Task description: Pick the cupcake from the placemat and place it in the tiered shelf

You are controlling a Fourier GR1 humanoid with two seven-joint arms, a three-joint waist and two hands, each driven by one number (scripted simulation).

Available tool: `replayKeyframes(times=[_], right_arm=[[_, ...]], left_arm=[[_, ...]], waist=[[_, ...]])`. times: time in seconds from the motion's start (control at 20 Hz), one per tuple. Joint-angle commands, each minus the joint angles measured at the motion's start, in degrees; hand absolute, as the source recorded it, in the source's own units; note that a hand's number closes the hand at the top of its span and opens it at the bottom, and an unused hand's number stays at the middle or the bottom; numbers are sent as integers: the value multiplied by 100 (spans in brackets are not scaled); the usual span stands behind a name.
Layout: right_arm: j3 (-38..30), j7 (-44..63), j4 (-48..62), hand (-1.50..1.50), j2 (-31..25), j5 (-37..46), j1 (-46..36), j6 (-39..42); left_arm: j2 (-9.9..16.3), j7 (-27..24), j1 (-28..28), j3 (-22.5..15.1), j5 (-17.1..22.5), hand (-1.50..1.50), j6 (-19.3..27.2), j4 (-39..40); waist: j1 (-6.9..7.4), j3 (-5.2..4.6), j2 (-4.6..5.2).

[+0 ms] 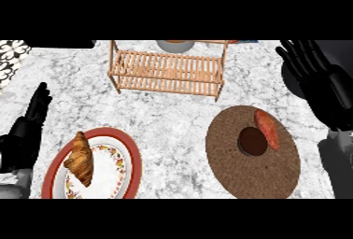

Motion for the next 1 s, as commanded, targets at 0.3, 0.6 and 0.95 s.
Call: replayKeyframes(times=[0.3, 0.6, 0.95], right_arm=[[-1103, -307, 812, 150, -2056, 1890, 1421, -79], [-1773, -1998, 2534, -150, -1396, 919, 2039, 467], [-1298, -2252, 2447, -150, -1983, 1068, 1927, 1836]], left_arm=[[-701, 758, 625, -2, 1114, 0, -467, 616], [-1044, 1124, 343, -201, 1324, 0, -820, 1005], [-1065, 991, 63, 103, 1394, 0, -1174, 1575]], waist=[[-415, 56, 423], [-48, 168, 198], [-32, 155, 181]])
